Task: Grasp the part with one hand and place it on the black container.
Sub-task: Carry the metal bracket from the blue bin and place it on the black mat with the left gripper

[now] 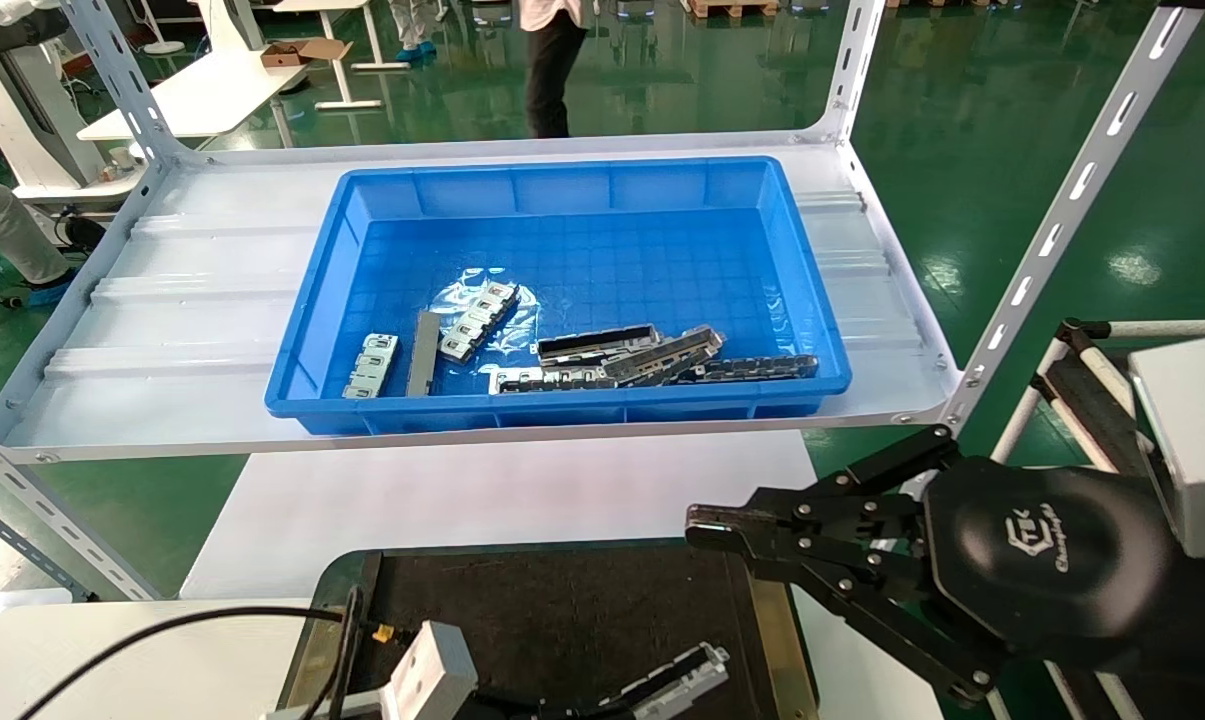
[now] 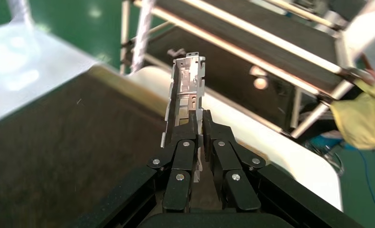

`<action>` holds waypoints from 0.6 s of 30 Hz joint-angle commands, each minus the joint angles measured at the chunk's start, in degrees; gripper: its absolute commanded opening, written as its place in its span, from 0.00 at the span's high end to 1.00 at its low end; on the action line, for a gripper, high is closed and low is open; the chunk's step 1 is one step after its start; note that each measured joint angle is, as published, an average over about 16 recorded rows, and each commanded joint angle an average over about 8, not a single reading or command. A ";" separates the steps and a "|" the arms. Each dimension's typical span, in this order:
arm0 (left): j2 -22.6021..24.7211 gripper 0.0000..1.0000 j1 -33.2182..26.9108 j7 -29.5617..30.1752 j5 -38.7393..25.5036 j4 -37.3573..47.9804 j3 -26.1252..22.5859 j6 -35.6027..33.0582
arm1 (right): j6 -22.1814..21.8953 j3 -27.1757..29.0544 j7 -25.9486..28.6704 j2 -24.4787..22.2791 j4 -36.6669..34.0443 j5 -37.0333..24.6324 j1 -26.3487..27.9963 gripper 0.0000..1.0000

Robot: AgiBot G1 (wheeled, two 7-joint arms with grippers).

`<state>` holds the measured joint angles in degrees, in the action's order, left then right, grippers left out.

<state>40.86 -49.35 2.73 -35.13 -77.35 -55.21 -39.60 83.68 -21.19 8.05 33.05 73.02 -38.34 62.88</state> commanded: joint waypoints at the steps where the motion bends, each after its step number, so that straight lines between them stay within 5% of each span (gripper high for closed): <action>1: 0.44 1.00 1.64 0.27 -0.16 -0.02 -0.47 2.70 | 0.00 0.00 0.00 0.00 0.00 0.00 0.00 1.00; 18: 12.23 1.00 8.39 5.42 0.95 -0.16 -2.64 34.16 | -0.01 -0.01 -0.01 0.00 0.00 0.01 0.00 1.00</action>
<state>52.90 -41.21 8.06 -34.02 -77.52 -58.03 -5.99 83.68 -21.20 8.04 33.05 73.02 -38.33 62.88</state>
